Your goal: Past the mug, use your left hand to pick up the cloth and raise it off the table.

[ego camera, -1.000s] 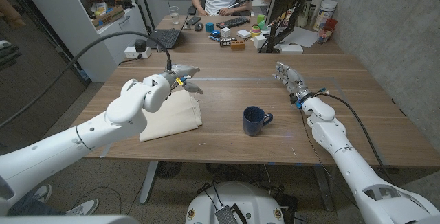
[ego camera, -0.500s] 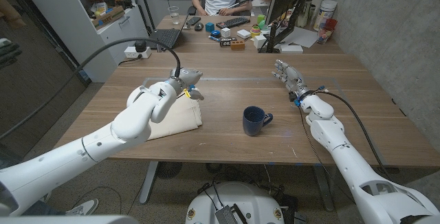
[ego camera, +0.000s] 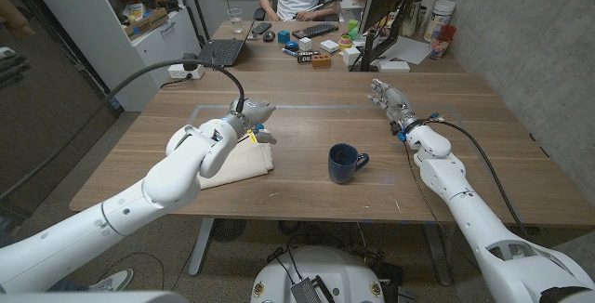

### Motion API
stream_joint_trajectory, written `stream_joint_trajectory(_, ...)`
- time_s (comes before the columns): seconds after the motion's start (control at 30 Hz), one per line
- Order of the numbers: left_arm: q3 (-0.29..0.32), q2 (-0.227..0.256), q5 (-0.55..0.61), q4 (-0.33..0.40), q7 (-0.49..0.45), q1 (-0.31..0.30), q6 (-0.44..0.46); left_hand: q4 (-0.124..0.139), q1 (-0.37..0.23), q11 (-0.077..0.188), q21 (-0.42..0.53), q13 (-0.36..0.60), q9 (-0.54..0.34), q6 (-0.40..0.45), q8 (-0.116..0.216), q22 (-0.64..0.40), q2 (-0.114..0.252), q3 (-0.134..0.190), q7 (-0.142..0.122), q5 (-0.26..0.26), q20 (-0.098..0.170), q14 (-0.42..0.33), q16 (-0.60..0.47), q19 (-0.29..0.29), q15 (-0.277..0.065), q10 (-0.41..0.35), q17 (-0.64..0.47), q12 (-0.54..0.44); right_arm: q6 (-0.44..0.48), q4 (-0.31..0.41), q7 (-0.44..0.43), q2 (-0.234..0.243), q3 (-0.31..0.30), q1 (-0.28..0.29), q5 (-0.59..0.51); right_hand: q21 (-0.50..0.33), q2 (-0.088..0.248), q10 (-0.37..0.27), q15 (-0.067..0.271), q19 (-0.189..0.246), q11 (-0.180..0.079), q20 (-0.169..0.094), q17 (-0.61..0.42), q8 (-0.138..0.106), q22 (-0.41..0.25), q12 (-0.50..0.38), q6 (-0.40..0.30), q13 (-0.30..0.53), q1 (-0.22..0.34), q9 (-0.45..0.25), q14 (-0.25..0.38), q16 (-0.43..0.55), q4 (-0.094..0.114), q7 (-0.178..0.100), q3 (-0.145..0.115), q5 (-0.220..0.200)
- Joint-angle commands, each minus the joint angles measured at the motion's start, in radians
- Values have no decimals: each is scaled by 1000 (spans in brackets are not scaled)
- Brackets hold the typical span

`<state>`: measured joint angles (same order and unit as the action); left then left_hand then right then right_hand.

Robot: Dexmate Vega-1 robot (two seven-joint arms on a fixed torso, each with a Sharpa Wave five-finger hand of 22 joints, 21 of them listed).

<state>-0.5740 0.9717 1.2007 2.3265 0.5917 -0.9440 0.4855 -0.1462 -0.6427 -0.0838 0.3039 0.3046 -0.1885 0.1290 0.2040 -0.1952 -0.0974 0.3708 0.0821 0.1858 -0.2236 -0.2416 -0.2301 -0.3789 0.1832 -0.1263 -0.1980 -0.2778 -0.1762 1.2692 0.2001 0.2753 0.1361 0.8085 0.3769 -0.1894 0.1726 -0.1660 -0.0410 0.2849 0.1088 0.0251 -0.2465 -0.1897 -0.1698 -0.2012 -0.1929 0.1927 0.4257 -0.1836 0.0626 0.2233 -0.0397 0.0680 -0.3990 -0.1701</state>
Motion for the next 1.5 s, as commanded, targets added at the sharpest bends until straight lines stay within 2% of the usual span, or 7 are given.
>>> stream_joint_trajectory(0.03, 119, 23, -26, 66, 29, -167, 23, 1, -1, -3, 7, 6, -5, 7, 6, 1, -4, -2, 11, 8, 2, -5, 1, -11, 4, 1, -2, -11, 25, 3, -7, 9, 11, -25, -23, -3, -4, -10, -1, 1, 2, 10, 0, -3, -2, -3, 0, 6, -4, -5, 9, 8, -1, -11, 1, -5)
stream_joint_trajectory(0.3, 128, 38, 18, 95, 60, -222, 56, 3, -4, -2, 4, 11, -6, 12, 7, 3, 3, -2, 13, 8, 2, -4, 2, -15, 5, -2, -3, -14, 29, 14, -12, 8, 16, -27, -26, -3, -4, -10, 0, -1, 2, 11, 0, -3, -2, -3, 1, 6, -5, -5, 9, 8, -1, -10, 2, -5)
stream_joint_trajectory(0.43, 97, 46, 158, 96, 106, -233, 27, 3, -6, -4, 3, 13, -6, 13, 7, 3, 6, -2, 16, 8, 2, -3, 3, -16, 5, -3, -3, -16, 24, 23, -18, 9, 14, -24, -26, -3, -5, -10, 0, -2, 1, 10, 0, -3, -2, -3, 1, 6, -5, -5, 8, 8, -2, -11, 3, -5)
stream_joint_trajectory(0.97, 171, 58, 196, 73, 24, -349, -42, 9, -1, 3, -5, 23, -6, 18, 8, 6, 11, -7, 15, 6, 2, -5, 3, -16, 1, -10, -4, -22, 33, 80, -37, 26, 6, 11, -18, -3, -5, -12, -2, -3, 3, 12, 1, -3, -2, -3, 0, 6, -6, -5, 9, 8, -3, -10, 4, -5)
stream_joint_trajectory(1.03, 191, 71, 177, 65, -51, -379, -47, 9, -2, 4, -7, 25, -6, 20, 8, 6, 15, -6, 13, 6, 2, -7, 3, -16, -1, -11, -4, -23, 35, 84, -38, 28, 7, 13, -19, -3, -5, -11, -2, -3, 1, 12, 1, -3, -2, -3, 0, 6, -6, -5, 9, 8, -3, -11, 4, -6)
stream_joint_trajectory(1.1, 178, 58, 207, 62, -9, -367, -48, 9, -4, 6, -9, 27, -6, 22, 8, 6, 18, -6, 8, 5, 2, -9, 2, -16, -2, -12, -5, -24, 36, 88, -42, 28, 8, 14, -20, -3, -6, -11, -2, -3, 1, 12, 1, -3, -2, -3, 0, 6, -6, -5, 9, 8, -3, -10, 4, -6)
stream_joint_trajectory(1.5, 196, 56, 194, 25, -67, -386, -71, 7, -8, 12, -15, 33, -6, 22, 7, 7, 19, -7, 7, 3, 2, -10, 3, -17, -7, -13, -4, -26, 31, 94, -49, 24, 18, 11, -21, -3, -6, -12, -2, -3, 4, 14, 2, -4, -2, -3, -1, 6, -6, -5, 10, 7, -4, -12, 5, -6)
